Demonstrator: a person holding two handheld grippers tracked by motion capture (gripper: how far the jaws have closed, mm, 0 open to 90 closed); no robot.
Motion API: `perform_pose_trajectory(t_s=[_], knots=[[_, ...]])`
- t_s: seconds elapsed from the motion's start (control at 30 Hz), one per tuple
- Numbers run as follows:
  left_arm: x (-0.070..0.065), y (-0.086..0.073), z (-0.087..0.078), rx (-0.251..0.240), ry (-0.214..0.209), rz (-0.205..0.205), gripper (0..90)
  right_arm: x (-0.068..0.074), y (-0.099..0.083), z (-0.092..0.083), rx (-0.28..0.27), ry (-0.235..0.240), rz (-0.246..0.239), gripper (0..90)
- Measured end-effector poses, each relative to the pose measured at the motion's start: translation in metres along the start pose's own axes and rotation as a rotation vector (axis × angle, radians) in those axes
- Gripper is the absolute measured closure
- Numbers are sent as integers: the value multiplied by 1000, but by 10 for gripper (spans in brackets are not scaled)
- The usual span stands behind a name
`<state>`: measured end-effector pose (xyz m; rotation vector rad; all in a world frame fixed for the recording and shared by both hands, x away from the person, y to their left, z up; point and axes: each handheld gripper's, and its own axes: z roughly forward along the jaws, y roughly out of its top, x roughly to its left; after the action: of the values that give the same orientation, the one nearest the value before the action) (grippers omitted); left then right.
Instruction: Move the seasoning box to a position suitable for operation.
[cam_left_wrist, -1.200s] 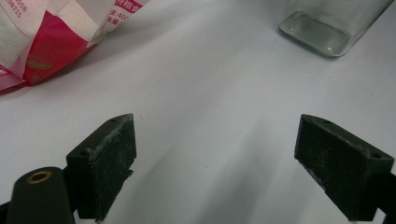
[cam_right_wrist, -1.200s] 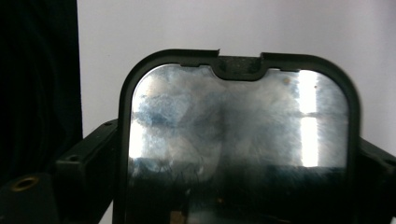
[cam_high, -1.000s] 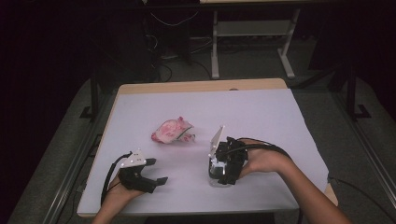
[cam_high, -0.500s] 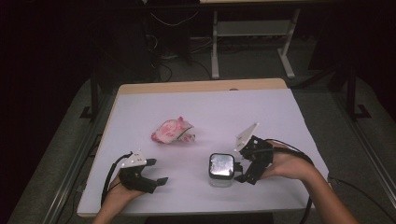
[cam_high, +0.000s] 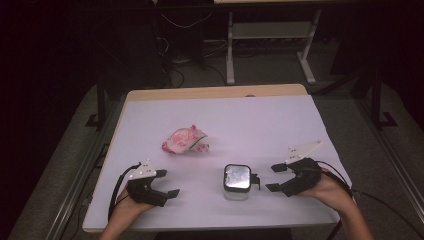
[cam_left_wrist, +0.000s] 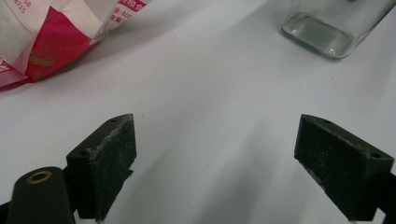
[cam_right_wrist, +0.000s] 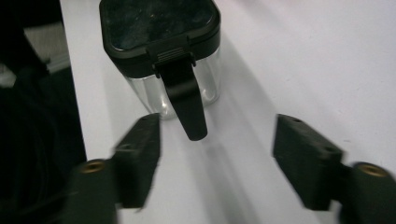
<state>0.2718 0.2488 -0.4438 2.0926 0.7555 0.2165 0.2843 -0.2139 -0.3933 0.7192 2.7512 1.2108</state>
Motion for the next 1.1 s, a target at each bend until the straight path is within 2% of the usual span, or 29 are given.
perform_pose_trajectory(t_s=[0.03, 0.07, 0.1, 0.13, 0.17, 0.2, 0.23, 0.3, 0.33, 0.5, 0.6, 0.67, 0.8, 0.9, 1.1], knots=[[0, 0, 0, 0, 0, 0, 125, 0, 0, 0, 0, 0, 0, 376], [0, 0, 0, -1, -2, 7, 125, 0, -4, 0, -19, -14, 18, 440], [0, 0, 0, -1, -1, 7, 126, 2, -14, 0, -62, -29, 31, 547], [0, 0, 0, 0, -1, 5, 126, 2, -14, 0, -62, -29, 31, 547], [0, 0, 0, 0, -3, 5, 126, 3, -19, 0, -85, -44, 45, 615], [0, 0, 1, -4, -11, -1, 126, 5, -27, 0, -114, -45, 60, 724], [0, 0, 1, -4, -11, -1, 126, 5, -27, 0, -114, -45, 60, 724], [0, 0, 1, -2, -10, -1, 126, 7, -35, 1, -155, -40, 77, 833], [0, 0, 1, -5, -10, 0, 126, 10, -41, 2, -181, -58, 88, 897], [1, 0, 0, -11, -9, -8, 126, 19, -49, 9, -214, -68, 95, 898], [1, -1, 1, -15, -10, -17, 126, 22, -48, 12, -226, -38, 106, 898], [2, -1, 1, -8, -10, -9, 126, 28, -43, 17, -235, -7, 107, 898], [-2, 0, 0, -7, -12, 4, 126, 32, -40, 19, -250, 2, 90, 897], [-1, 1, 1, -10, -24, 13, 126, 33, -40, 23, -263, 47, 83, 897], [-2, 1, 3, -8, -33, 14, 126, 29, -37, 32, -251, 42, 72, 897]])
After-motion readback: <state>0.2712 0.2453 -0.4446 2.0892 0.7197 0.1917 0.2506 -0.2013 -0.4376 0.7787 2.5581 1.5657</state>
